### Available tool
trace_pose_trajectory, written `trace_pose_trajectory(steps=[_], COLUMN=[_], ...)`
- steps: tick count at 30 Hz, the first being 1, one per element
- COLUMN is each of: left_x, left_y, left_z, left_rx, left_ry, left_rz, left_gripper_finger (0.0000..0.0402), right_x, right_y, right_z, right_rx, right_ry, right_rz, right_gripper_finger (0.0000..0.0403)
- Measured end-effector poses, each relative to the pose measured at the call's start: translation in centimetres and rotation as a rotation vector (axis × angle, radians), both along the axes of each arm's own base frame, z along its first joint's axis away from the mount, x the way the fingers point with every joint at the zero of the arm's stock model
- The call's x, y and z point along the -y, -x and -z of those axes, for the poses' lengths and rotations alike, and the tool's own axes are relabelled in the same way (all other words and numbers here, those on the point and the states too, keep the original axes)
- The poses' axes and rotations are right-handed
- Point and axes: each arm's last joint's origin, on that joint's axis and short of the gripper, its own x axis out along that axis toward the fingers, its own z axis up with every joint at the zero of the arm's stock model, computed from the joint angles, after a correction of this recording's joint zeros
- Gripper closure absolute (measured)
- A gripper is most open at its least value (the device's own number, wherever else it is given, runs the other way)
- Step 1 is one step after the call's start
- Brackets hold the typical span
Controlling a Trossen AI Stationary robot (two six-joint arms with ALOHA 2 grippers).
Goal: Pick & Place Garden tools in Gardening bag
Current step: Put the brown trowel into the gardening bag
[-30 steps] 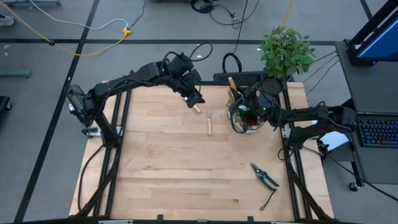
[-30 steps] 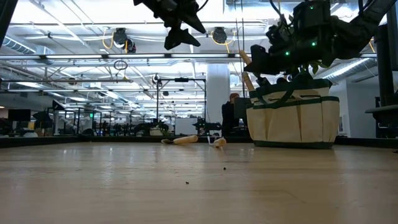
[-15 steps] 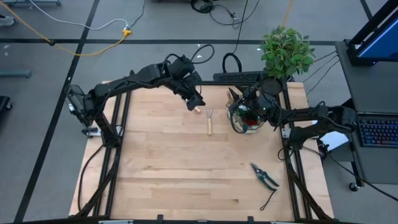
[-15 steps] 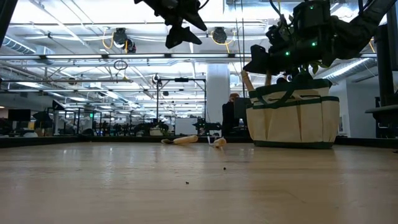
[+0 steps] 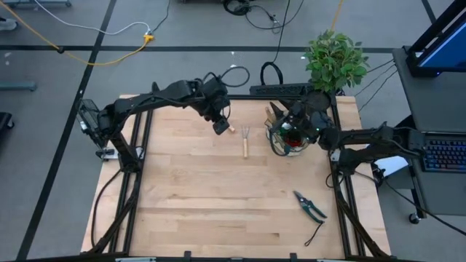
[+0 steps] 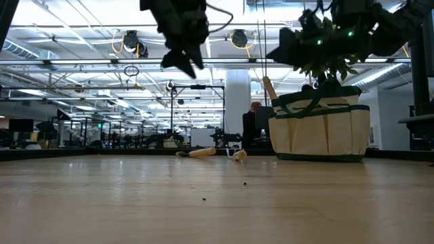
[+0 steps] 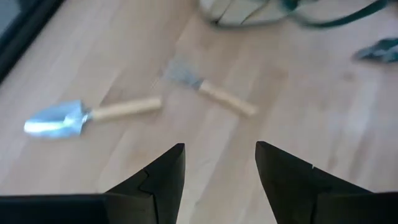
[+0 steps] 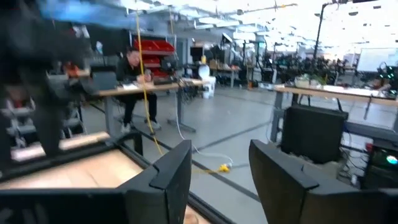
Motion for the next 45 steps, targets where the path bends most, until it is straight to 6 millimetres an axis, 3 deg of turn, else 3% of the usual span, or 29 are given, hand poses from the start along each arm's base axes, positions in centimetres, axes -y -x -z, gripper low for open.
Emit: trace_pose_trajectory(steps=[5, 9, 19, 23, 34, 45], left_x=[-0.6, -1.2, -2.0, -2.0, -2.7, -5.4], left_y=[0.8, 1.1, -0.2, -0.9, -2.9, -4.5], left_z=[3.9, 5.8, 6.7, 7.3, 11.5, 14.8], left_rx=[-0.121, -0.157, -0.087, -0.074, -0.073, -0.167], left_ry=[-0.051, -0.148, -0.537, -0.592, -0.528, -0.418], left_rz=[-0.064, -0.001, 0.387, 0.546, 0.7, 0.719], left_gripper_finger=[0.0202, 0.0202, 0.0202, 0.0202, 0.0202, 0.0202], right_x=[-1.6, -2.9, -5.6, -6.3, -7.2, -7.2], right_y=[0.6, 1.0, 1.4, 1.5, 1.4, 1.4], right_z=[-1.6, -2.5, -3.5, -3.7, -3.6, -3.5], right_rx=[0.072, 0.117, 0.169, 0.179, 0.167, 0.174], right_ry=[0.022, 0.032, 0.036, 0.034, 0.018, -0.005], right_rz=[-0.06, -0.113, -0.237, -0.274, -0.313, -0.317], right_gripper_finger=[0.0246, 0.0247, 0.0249, 0.0246, 0.0243, 0.0241])
